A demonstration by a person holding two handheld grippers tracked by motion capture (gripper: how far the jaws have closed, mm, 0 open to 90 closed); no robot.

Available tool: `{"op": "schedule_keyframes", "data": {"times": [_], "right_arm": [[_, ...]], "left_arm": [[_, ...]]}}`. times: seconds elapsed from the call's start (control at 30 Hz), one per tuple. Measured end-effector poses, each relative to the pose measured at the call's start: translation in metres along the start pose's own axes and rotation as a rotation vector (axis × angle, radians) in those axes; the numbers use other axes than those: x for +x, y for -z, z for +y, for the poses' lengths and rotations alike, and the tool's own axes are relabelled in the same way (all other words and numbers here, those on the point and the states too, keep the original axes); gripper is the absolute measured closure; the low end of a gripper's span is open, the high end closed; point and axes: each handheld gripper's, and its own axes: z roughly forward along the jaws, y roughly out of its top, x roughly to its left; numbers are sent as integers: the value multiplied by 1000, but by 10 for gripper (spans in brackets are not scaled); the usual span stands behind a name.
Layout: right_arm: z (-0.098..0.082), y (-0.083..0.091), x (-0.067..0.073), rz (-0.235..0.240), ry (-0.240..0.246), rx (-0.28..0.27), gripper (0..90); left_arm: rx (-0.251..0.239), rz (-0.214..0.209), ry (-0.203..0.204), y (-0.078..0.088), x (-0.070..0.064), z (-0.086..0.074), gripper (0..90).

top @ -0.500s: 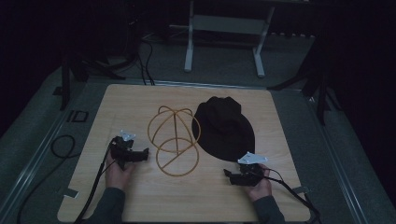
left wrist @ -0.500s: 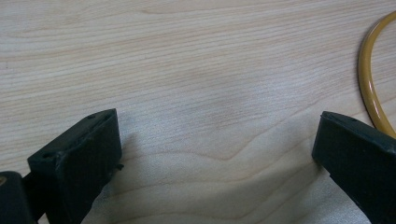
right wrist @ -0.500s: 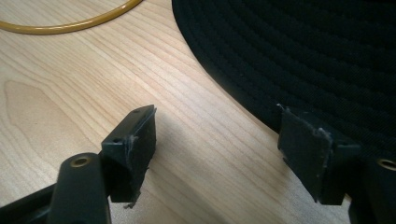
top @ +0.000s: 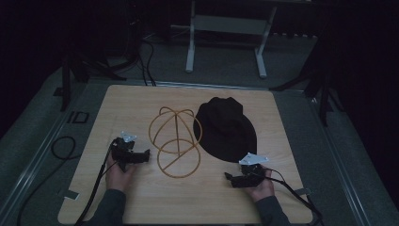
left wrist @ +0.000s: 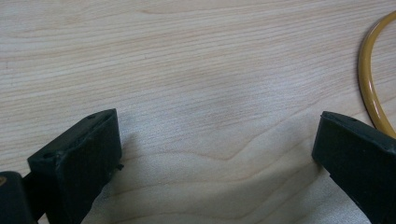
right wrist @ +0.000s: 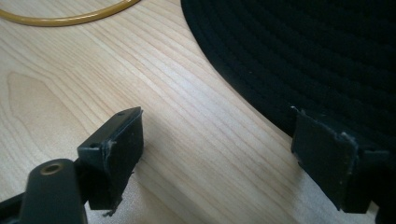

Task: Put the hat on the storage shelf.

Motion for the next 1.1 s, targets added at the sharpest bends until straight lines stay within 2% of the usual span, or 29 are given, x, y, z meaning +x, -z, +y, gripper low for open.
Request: {"op": "schedule_keyframes", "data": {"times": [0.1, 0.3, 0.43, 0.57, 0.83, 0.87, 0.93, 1.1], "right_arm": [[1, 0, -2, 24, 25, -10, 235], [2, -1, -2, 13, 12, -7, 256], [7, 1, -6, 18, 19, 35, 344], [14, 4, -15, 65, 23, 77, 411], [30, 15, -22, 91, 96, 120, 437], [36, 18, -24, 89, 140, 158, 448], [39, 19, -25, 94, 163, 181, 449], [45, 21, -30, 106, 184, 220, 445]], "left_arm": [[0, 0, 0, 0, 0, 0, 15], [0, 0, 0, 0, 0, 0, 15], [1, 0, -1, 0, 0, 0, 15], [0, 0, 0, 0, 0, 0, 15], [-2, 0, 3, 0, 0, 0, 15], [1, 0, 0, 0, 0, 0, 15], [0, -1, 2, 0, 0, 0, 15], [1, -1, 2, 0, 0, 0, 15]]}}
